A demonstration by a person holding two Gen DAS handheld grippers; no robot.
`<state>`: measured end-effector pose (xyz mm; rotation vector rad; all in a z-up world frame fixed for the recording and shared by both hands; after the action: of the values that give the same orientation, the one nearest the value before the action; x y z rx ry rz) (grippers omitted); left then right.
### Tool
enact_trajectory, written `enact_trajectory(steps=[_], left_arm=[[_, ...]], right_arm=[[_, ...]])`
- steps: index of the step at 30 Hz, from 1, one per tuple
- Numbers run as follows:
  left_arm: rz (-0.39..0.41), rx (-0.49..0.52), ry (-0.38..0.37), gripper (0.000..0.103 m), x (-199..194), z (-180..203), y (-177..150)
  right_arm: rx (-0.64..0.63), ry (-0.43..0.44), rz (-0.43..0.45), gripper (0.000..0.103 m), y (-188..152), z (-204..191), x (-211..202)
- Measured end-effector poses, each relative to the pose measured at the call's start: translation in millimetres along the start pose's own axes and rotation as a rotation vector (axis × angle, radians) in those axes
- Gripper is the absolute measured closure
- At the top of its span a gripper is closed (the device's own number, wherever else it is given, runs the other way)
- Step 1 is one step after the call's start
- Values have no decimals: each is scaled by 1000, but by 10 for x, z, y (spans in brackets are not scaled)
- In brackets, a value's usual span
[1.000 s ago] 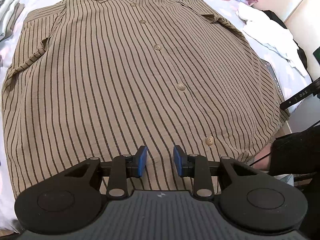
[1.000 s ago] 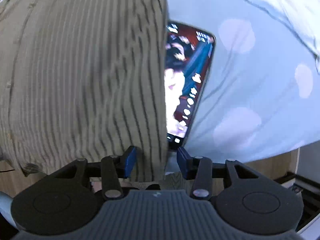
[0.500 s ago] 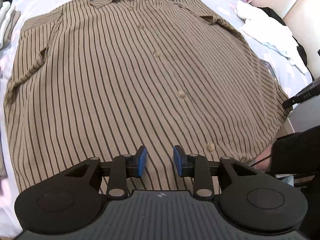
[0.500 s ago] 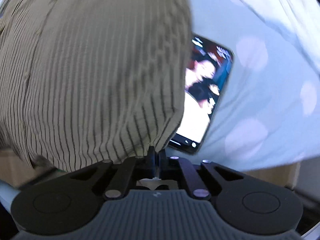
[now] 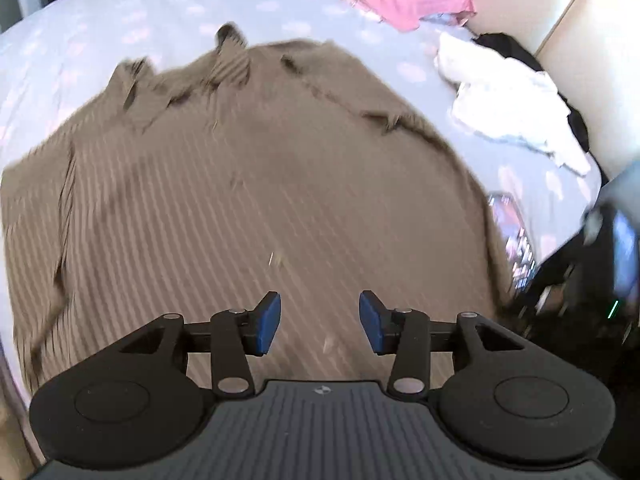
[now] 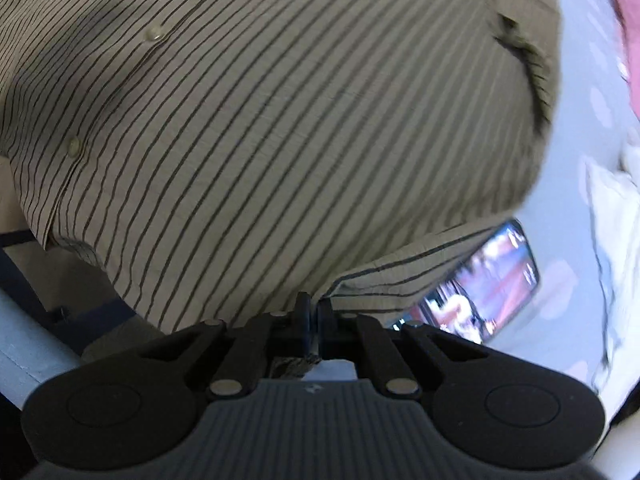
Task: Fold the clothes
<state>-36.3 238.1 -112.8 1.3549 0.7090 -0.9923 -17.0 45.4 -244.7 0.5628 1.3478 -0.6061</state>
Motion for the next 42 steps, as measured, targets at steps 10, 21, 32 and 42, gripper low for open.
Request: enact_trajectory(steps=[10, 21, 32, 42], left_arm=[[-28, 24, -76, 58, 680, 158, 1310], [-12, 601, 115, 61, 1740, 359, 2385], [-22, 1468, 268, 63, 2552, 482, 2587], [-87, 1988, 273, 63, 3061, 488, 2423]], right_arm=[[-67, 88, 5, 99, 42, 115, 219], [-96, 177, 12, 98, 109, 345, 352], [-35, 275, 1, 98, 163, 597, 412], [-10, 327, -7, 99, 214, 817, 454]])
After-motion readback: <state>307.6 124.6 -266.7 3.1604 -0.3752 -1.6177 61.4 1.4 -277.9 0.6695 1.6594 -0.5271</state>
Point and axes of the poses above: each gripper's, at about its wrist camera, not at the fingertips, and x roughly the way its jaws point, z to its right, y to its top, the point moved 8 cm from there along x, roughly the way its jaws point, and after that the axes turned 9 degrees about x, right-handed, at the moved point
